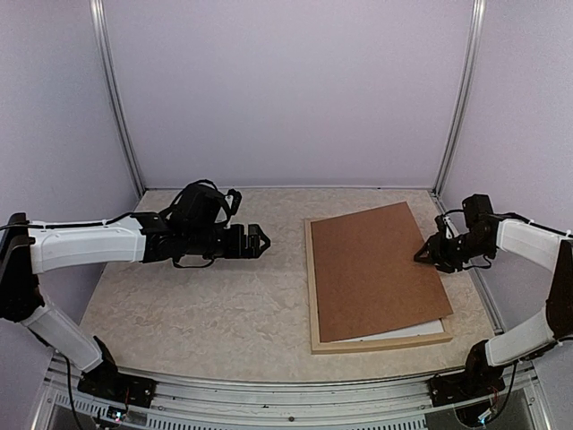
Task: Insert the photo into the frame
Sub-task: Place the backboard next to the photo.
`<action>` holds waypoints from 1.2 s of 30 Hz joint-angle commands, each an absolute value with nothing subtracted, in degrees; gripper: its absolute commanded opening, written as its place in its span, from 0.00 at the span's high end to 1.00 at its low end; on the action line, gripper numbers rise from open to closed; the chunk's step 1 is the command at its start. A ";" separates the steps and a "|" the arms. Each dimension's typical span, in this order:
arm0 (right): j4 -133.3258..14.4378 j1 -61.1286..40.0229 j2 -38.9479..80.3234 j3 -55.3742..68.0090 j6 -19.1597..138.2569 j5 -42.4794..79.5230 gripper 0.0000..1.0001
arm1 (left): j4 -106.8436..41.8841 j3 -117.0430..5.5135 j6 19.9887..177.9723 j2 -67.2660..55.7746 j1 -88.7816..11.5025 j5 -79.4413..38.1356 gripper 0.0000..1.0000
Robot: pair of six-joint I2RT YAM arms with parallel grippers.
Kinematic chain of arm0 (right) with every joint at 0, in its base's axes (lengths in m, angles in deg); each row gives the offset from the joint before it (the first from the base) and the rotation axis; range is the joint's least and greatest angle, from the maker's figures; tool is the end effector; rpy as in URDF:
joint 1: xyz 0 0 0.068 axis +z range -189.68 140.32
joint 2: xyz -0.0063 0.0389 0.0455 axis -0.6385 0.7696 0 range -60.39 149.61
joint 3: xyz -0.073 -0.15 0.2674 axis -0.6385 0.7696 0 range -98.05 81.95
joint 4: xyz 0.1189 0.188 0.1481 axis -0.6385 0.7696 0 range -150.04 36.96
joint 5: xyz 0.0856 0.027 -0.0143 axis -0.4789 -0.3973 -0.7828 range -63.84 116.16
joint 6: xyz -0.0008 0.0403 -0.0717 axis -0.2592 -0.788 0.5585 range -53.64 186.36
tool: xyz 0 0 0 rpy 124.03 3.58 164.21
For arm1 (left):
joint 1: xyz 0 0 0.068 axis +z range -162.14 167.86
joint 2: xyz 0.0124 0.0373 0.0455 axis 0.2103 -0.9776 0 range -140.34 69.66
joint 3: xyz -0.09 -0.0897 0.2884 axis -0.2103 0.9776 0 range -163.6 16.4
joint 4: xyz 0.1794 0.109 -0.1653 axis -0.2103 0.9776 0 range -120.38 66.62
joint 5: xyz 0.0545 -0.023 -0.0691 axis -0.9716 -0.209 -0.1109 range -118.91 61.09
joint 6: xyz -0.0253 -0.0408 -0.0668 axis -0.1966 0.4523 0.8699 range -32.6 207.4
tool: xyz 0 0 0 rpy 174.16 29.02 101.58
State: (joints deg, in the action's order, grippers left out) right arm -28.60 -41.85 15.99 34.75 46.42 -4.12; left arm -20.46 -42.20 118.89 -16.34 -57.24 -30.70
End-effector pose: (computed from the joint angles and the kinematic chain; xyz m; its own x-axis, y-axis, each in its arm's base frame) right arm 0.2639 0.0261 0.2240 -0.8917 0.3285 -0.3112 0.0954 0.8087 0.5804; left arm 0.2592 -0.2569 0.2698 -0.7255 -0.0115 -0.6881 0.3654 0.8408 -0.3994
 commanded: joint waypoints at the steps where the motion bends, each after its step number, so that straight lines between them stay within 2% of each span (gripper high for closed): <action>1: -28.39 -39.84 14.50 33.32 45.21 -1.93 0.56 | -20.80 -43.27 118.78 -17.00 -57.58 -31.14 0.01; 7: -28.02 -37.40 14.64 33.70 45.23 2.03 0.54 | -20.88 -43.27 118.71 -17.35 -57.58 -31.03 0.01; 15: -27.15 -36.44 15.04 32.94 45.55 5.54 0.43 | -20.71 -43.27 118.52 -17.42 -57.58 -30.94 0.01; 36: -24.51 -36.00 15.68 31.06 48.17 15.45 0.39 | -20.80 -42.83 118.17 -18.12 -57.59 -30.51 0.01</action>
